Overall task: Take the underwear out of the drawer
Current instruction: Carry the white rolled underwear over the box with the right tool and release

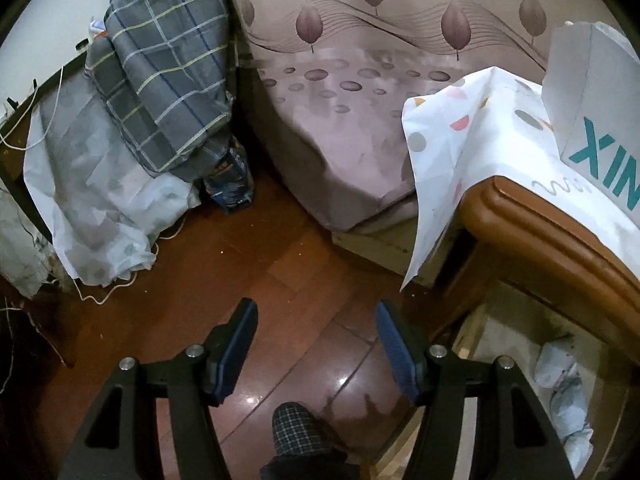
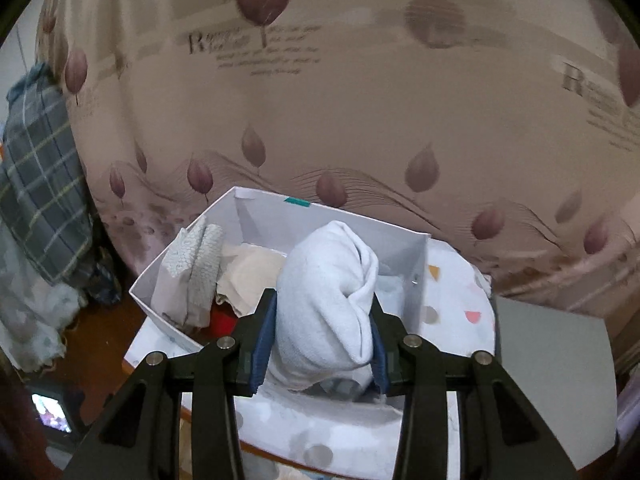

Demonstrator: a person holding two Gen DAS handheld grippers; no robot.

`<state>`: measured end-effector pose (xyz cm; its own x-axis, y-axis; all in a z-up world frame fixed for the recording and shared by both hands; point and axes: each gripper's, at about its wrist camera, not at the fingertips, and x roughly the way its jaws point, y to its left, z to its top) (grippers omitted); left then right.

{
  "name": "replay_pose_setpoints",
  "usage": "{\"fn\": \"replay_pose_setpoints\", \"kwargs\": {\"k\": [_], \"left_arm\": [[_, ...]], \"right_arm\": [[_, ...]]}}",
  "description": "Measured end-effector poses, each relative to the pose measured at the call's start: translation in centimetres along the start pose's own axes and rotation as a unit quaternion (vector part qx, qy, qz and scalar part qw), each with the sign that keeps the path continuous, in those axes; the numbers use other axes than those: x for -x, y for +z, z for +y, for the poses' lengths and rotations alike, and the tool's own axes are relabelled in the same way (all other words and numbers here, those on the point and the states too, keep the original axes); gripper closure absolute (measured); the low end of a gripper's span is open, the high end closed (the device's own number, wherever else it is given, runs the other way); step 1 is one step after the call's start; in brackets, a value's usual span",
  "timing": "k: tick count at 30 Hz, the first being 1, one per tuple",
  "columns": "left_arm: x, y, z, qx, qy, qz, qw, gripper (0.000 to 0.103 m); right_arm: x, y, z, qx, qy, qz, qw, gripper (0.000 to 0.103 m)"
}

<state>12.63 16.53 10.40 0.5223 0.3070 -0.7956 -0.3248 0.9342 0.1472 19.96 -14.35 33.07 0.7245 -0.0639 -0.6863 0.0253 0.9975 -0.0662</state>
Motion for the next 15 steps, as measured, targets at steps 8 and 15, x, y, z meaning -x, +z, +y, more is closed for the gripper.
{"fn": "replay_pose_setpoints", "kwargs": {"k": [8,15], "left_arm": [[-1.0,0.0,0.5,0.017,-0.004,0.03,0.9994,0.04],[-1.2,-0.1,0.1,0.012,-0.011,0.034,0.9993,0.04]], "right_arm": [[-6.0,-0.4,2.1,0.021,-0.002,0.061,0.998,0.064],[-8.6,-1.2,2.5,0.029,-0.011,0.086,0.996,0.047]]}}
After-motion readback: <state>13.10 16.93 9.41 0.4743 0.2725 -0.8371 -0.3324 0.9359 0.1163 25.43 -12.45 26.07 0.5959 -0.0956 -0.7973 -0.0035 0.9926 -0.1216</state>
